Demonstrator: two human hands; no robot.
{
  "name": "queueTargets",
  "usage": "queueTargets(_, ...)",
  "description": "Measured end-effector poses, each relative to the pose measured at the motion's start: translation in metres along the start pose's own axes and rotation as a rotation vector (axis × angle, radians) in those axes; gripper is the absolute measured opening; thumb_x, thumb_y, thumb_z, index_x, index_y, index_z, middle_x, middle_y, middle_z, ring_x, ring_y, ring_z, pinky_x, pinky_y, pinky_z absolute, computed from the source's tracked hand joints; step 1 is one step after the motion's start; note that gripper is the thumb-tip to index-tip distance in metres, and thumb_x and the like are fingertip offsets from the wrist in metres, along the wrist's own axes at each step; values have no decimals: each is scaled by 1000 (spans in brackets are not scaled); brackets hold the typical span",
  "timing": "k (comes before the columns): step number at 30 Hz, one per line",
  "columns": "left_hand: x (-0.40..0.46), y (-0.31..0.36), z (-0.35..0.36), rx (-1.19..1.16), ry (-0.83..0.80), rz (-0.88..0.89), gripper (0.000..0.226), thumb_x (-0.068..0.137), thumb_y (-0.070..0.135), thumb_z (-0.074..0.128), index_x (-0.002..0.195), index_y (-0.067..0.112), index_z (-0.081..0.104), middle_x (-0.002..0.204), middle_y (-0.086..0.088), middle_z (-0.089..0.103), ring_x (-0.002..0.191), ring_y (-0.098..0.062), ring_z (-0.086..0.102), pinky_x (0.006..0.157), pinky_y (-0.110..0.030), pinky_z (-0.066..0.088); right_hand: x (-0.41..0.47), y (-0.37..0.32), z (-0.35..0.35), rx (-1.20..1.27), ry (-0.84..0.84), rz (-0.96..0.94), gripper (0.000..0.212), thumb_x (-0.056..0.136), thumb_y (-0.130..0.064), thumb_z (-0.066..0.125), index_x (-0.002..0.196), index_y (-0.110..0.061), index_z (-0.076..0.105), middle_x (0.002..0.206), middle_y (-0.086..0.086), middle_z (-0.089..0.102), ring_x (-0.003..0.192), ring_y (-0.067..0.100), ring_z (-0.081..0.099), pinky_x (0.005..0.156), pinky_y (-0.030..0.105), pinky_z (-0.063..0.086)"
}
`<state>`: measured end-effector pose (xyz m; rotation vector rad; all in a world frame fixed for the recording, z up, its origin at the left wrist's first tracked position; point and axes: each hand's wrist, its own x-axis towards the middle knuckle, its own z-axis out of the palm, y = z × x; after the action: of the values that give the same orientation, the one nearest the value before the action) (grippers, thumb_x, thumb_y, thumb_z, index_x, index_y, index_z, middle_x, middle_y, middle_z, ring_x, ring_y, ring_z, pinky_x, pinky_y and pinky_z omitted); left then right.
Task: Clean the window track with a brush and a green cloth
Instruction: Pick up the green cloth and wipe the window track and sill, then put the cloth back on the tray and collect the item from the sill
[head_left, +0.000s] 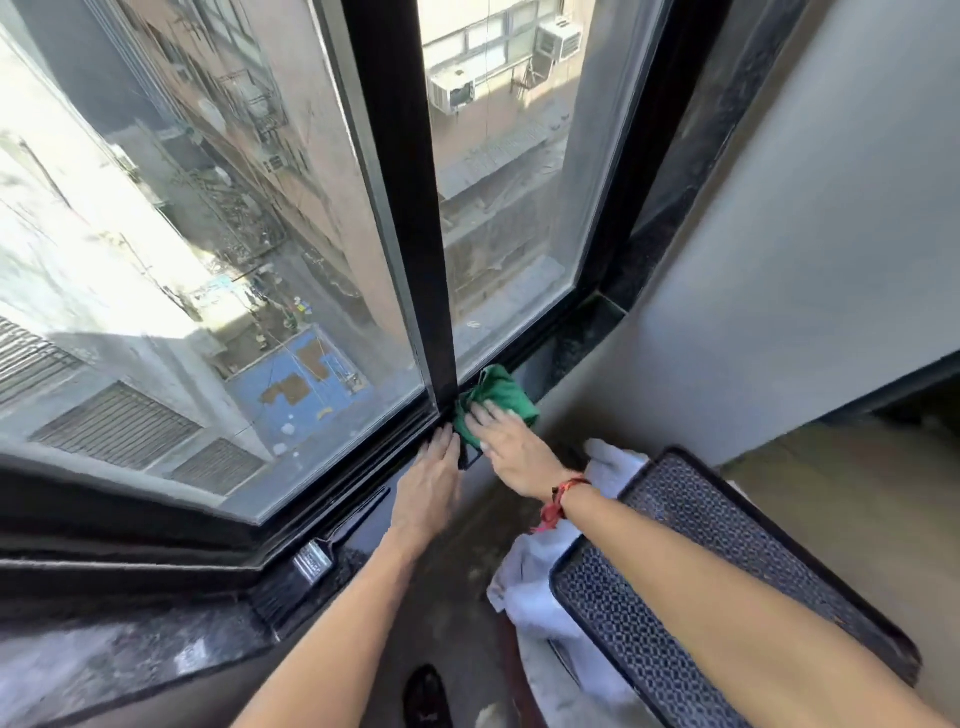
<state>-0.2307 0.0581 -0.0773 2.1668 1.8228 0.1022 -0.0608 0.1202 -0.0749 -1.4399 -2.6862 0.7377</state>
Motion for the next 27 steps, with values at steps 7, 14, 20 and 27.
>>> queueTargets(7,-32,-6,-15,-75,142,-22,60,89,-9,49,148,-1,42,157,-19,41,144,-30,42,116,-42,41,-15,-26,-19,641,730,890,38,90,-33,66,121,-11,69,120,13,68,113,35,60,100,36,48)
queueTargets(14,-17,14,-28,-51,142,165,71,89,-7,43,157,4,24,165,-13,26,155,-27,17,126,-45,21,-14,-56,-15,1339,726,1046,31,81,-19,75,105,2,71,91,11,67,82,24,64,67,28,49)
queueTargets(20,-21,71,-15,11,64,415,71,95,16,45,160,12,16,169,-5,17,156,-22,8,125,-56,15,-100,-32,-30,1445,1016,962,8,82,-1,63,84,-5,58,85,15,58,81,25,55,75,38,47)
queueTargets(27,-68,146,40,103,-59,662,62,96,11,40,157,15,28,168,-5,22,156,-24,15,124,-58,10,-215,5,8,1226,979,1292,18,82,-9,67,96,2,66,103,23,68,92,35,65,93,48,53)
